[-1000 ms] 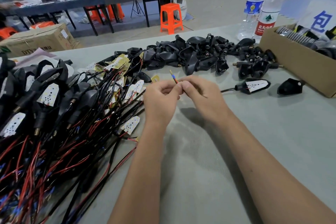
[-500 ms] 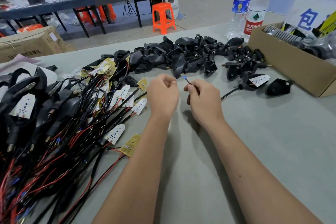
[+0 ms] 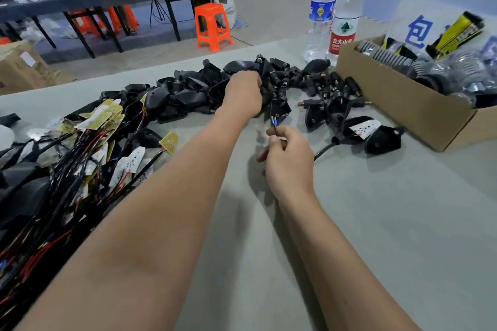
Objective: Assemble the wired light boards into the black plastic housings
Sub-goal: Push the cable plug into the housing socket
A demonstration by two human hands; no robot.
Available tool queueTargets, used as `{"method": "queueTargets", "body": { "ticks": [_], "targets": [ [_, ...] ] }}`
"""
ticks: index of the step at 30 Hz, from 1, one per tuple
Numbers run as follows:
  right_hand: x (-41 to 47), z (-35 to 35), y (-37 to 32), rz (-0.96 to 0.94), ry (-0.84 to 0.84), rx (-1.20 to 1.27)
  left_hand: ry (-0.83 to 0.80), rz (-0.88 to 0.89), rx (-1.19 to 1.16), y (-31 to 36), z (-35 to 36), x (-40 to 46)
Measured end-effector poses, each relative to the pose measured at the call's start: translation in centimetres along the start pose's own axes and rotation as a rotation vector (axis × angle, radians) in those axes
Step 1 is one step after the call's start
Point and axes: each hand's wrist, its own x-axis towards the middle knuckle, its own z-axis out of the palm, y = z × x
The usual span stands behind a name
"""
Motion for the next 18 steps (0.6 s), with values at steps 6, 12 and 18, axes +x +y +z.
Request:
{"method": "queueTargets", "body": {
  "ticks": [6,12,18],
  "targets": [
    [1.0,0.0,0.3,0.027,-0.038,-0.020,-0.176,0.051,0.296,-0.1,1.1,2.1],
    [1.0,-0.2,0.3,0.017,-0.055,-0.050,-0.258,0.044,0.323,0.2,1.0,1.5],
    [0.7,-0.3,-0.1,0.013,-0.068,-0.061,-0.303,0.094,0.323,-0.3,0.7,0.2]
  ]
}}
